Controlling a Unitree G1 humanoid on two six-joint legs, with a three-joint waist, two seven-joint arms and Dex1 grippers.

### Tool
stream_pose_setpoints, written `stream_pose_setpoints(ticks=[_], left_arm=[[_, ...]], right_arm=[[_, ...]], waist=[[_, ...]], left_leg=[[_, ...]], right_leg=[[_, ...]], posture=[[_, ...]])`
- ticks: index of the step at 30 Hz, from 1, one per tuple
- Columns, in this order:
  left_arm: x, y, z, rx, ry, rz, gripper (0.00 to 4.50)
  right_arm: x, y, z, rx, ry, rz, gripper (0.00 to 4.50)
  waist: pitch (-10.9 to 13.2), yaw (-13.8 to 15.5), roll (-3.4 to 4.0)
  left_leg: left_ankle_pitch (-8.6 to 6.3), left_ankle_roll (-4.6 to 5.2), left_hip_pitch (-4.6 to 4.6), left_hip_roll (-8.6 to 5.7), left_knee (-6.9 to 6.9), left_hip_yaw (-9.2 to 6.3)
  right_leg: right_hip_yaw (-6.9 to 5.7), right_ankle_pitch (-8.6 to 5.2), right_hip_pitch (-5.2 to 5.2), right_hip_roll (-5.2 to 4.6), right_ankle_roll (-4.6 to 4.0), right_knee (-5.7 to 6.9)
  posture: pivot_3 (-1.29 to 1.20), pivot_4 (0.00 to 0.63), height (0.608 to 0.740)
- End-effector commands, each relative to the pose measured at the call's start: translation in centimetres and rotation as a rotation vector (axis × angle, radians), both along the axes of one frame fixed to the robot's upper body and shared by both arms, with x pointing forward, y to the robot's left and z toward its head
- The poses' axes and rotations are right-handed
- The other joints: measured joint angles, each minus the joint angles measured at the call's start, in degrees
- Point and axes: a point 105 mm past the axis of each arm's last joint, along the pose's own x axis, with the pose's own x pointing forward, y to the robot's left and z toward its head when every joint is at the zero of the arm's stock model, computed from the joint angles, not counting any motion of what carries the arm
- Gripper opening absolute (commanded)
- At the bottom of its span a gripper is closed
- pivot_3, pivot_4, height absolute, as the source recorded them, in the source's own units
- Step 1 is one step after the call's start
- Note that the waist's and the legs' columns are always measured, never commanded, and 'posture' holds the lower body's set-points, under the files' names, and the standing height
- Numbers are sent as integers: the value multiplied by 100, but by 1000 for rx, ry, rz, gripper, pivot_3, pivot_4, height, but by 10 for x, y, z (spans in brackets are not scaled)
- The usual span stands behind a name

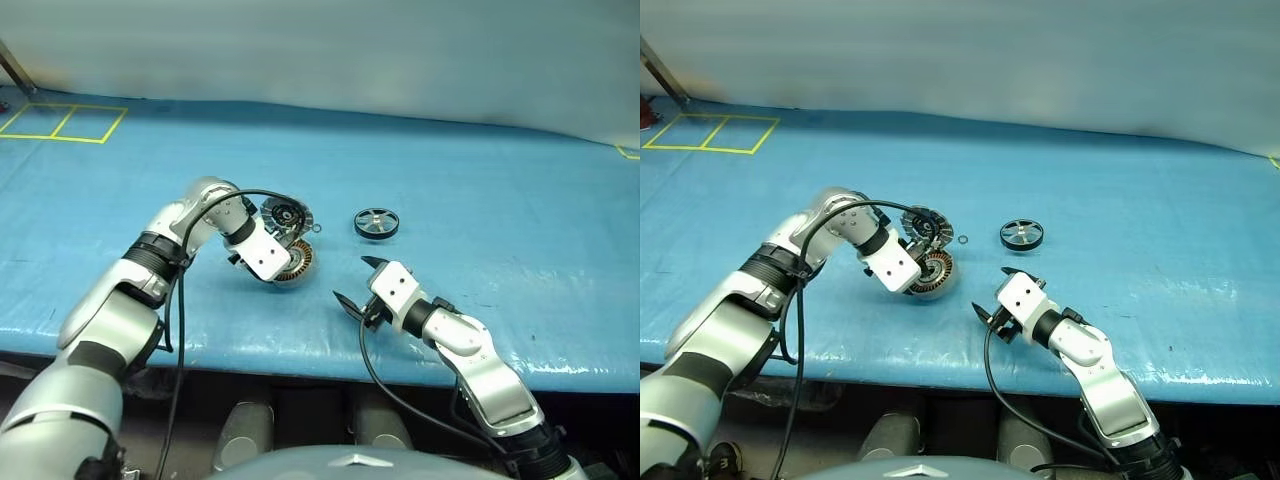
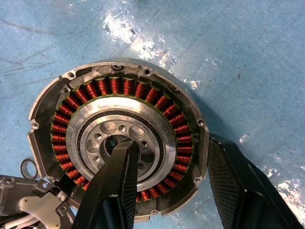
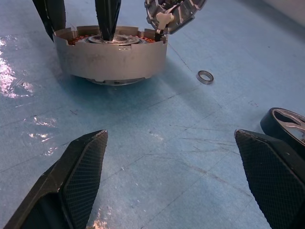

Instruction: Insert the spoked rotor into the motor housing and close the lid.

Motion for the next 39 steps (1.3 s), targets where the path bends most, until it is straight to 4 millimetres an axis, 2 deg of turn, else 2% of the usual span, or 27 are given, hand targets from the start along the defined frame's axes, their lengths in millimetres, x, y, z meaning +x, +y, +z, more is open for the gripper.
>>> stream_pose_setpoints(ticks=[1, 5, 9, 17, 21, 29, 33, 39], left_arm=[[3, -10, 12, -13, -41, -37, 1931], [3, -15, 10, -23, -32, -35, 1931], [-1, -11, 6, 2, -1, -30, 1931], [-6, -11, 6, -37, 25, -1, 4357], [-12, -9, 11, -69, 46, 1, 4357], [-34, -3, 44, -260, 145, 109, 4357], [-38, 11, 57, -373, 190, 248, 4357], [-30, 38, 63, -623, 227, 560, 4357]], right_arm=[[-1, 3, 14, 13, -55, 8, 4500], [-1, 5, 13, 11, -55, 12, 4500], [-1, 5, 14, 11, -58, 12, 4500], [0, 7, 13, 10, -60, 17, 4500], [1, 7, 13, 9, -61, 17, 4500], [2, 5, 11, 9, -49, 10, 4500], [1, 4, 11, 9, -45, 9, 4500], [1, -1, 8, 8, -16, -8, 4500]], waist=[[0, -1, 0], [0, 1, 0], [0, -1, 0], [0, -18, 0], [0, -18, 0], [2, -36, 3], [3, -51, 4], [4, -74, 5]], left_leg=[[0, 0, 0, 0, 0, 0], [0, 0, 0, 0, -1, 0], [0, 0, 1, 0, 0, 0], [0, 1, 1, 1, -1, -1], [-1, 1, 0, 1, -1, -1], [-1, 1, 1, 2, -4, -3], [-1, 1, 5, 4, -4, -4], [-1, 0, 9, 6, -7, -4]], right_leg=[[0, 0, 0, 0, 0, 0], [0, 0, 0, 0, 0, 0], [0, 0, 0, 0, 0, 0], [0, 0, -1, 0, 0, 0], [0, 0, -1, 0, 0, 0], [-1, -1, -2, 0, -2, -1], [-1, -2, 0, 0, -3, 1], [-2, -3, 0, 0, -5, 1]], posture=[[0, 150, 740], [0, 150, 740], [0, 150, 740], [0, 150, 740], [0, 150, 740], [0, 150, 740], [0, 150, 740], [0, 150, 740]])
